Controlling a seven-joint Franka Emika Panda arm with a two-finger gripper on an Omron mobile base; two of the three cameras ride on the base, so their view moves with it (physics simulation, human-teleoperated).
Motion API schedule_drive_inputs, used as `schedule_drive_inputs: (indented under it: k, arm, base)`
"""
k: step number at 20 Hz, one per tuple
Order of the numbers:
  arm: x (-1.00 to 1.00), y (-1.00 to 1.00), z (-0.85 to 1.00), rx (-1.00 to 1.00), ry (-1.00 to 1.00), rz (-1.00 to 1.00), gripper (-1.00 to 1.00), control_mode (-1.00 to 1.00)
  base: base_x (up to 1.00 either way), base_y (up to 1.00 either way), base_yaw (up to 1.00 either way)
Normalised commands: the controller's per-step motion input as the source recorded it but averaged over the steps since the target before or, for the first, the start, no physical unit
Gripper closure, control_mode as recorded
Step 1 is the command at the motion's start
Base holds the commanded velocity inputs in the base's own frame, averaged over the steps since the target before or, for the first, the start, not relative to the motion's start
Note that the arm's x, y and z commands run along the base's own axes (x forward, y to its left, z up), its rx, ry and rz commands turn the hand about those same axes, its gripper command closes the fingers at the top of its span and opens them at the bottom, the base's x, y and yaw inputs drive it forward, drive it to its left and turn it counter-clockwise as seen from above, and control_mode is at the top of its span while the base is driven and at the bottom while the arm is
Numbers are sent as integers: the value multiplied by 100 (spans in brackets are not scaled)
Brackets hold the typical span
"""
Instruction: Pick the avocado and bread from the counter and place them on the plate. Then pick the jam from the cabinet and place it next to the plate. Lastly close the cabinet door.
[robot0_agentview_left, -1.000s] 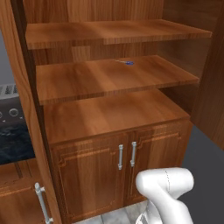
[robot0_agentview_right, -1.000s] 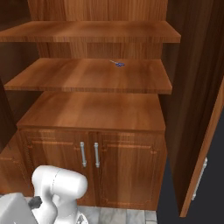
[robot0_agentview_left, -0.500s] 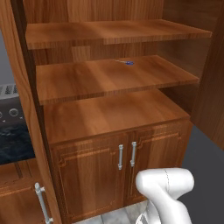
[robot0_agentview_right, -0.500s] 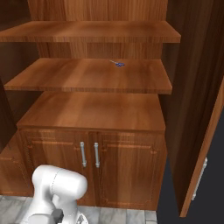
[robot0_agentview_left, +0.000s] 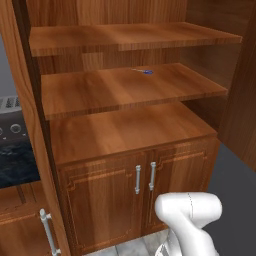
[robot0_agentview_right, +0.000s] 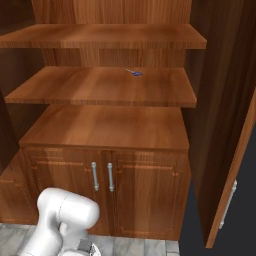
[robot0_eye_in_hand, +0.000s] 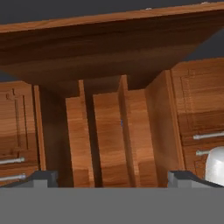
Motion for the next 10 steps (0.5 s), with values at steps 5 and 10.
schedule_drive_inputs:
  k: [5, 10]
  arm:
    - [27, -15, 0, 20, 0, 0, -100, -100]
    - [33, -20, 0, 19, 0, 0, -100, -100]
  base:
    - [0, 0, 0]
    - [0, 0, 0]
